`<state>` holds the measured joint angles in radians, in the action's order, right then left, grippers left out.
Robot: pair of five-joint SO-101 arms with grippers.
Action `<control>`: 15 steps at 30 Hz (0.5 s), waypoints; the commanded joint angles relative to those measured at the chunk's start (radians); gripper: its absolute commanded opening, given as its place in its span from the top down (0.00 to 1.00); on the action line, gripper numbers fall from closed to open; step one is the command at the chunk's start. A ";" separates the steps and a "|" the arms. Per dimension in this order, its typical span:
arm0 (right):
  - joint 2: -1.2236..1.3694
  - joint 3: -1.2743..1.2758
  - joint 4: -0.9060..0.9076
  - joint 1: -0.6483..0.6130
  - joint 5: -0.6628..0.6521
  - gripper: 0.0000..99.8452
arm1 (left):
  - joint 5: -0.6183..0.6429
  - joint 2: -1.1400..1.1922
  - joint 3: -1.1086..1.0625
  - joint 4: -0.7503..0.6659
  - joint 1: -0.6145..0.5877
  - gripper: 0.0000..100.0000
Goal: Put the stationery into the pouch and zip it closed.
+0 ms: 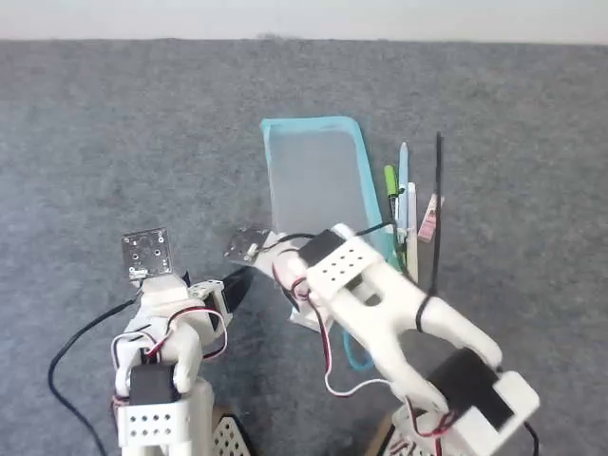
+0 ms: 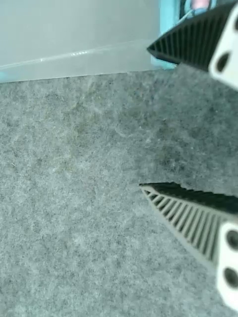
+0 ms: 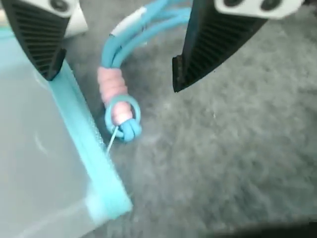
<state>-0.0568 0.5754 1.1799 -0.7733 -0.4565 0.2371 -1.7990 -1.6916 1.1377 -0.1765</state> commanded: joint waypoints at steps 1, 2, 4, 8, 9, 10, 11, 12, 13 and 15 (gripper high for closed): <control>0.015 -0.057 -0.062 -0.012 -0.011 0.66 | -0.009 -0.015 0.008 0.006 0.003 0.64; 0.027 -0.057 -0.073 -0.012 -0.011 0.66 | -0.009 -0.015 0.008 0.006 0.003 0.64; 0.050 -0.057 -0.090 -0.012 -0.011 0.66 | -0.009 -0.015 0.008 0.006 0.003 0.64; 0.087 -0.057 -0.110 -0.012 -0.017 0.66 | -0.009 -0.015 0.008 0.006 0.003 0.64; 0.093 -0.057 -0.110 -0.012 -0.017 0.67 | -0.009 -0.015 0.008 0.006 0.003 0.64; 0.099 -0.057 -0.107 -0.012 -0.017 0.69 | -0.009 -0.015 0.008 0.006 0.003 0.64; 0.104 -0.057 -0.105 -0.012 -0.015 0.71 | -0.009 -0.015 0.008 0.006 0.003 0.64; 0.107 -0.055 -0.105 -0.012 -0.012 0.74 | -0.009 -0.015 0.008 0.006 0.003 0.64; 0.111 -0.054 -0.105 -0.012 -0.012 0.78 | -0.009 -0.015 0.008 0.006 0.003 0.64; 0.119 -0.052 -0.105 -0.012 -0.012 0.83 | -0.009 -0.015 0.008 0.006 0.003 0.64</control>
<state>0.0460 0.5524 1.0848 -0.7702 -0.4580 0.2371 -1.7990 -1.6916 1.1377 -0.1765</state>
